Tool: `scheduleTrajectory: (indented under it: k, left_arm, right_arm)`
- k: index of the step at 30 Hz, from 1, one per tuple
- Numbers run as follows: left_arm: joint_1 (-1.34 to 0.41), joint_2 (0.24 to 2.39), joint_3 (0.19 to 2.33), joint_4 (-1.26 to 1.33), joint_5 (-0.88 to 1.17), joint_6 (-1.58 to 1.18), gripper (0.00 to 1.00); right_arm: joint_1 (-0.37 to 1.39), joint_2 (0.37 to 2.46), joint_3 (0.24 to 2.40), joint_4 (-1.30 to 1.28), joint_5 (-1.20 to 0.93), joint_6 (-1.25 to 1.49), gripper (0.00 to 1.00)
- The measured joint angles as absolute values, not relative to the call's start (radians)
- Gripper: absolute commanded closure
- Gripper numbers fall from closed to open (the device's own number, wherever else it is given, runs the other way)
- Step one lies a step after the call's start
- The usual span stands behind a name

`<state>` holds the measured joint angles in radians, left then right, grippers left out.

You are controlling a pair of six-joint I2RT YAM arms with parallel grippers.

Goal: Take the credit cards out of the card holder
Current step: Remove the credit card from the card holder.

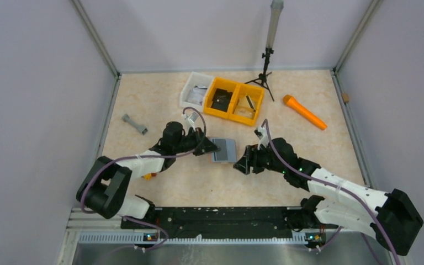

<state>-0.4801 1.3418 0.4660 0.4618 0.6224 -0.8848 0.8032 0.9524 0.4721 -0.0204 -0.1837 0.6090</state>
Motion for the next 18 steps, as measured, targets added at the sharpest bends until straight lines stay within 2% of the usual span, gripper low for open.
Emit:
scheduleTrajectory:
  k: [2,8,11,14,18]
  left_arm:
    - [-0.477,1.414,0.533,0.472,0.624,-0.878,0.9]
    - [-0.459,1.569,0.588,0.524,0.631,-0.878,0.83]
    - [-0.458,1.624,0.588,0.521,0.64,-0.866,0.66]
    - [-0.458,1.634,0.594,0.49,0.657,-0.835,0.57]
    - [-0.459,1.628,0.629,0.419,0.662,-0.766,0.55]
  right_arm:
    - [0.803,0.961,0.473,-0.02,-0.15,0.602,0.39]
    - [0.803,1.066,0.521,-0.061,-0.059,0.566,0.39]
    - [0.797,1.102,0.543,-0.055,-0.041,0.548,0.4]
    - [0.78,1.144,0.545,-0.016,-0.045,0.542,0.44]
    - [0.751,1.236,0.546,0.028,-0.062,0.543,0.52]
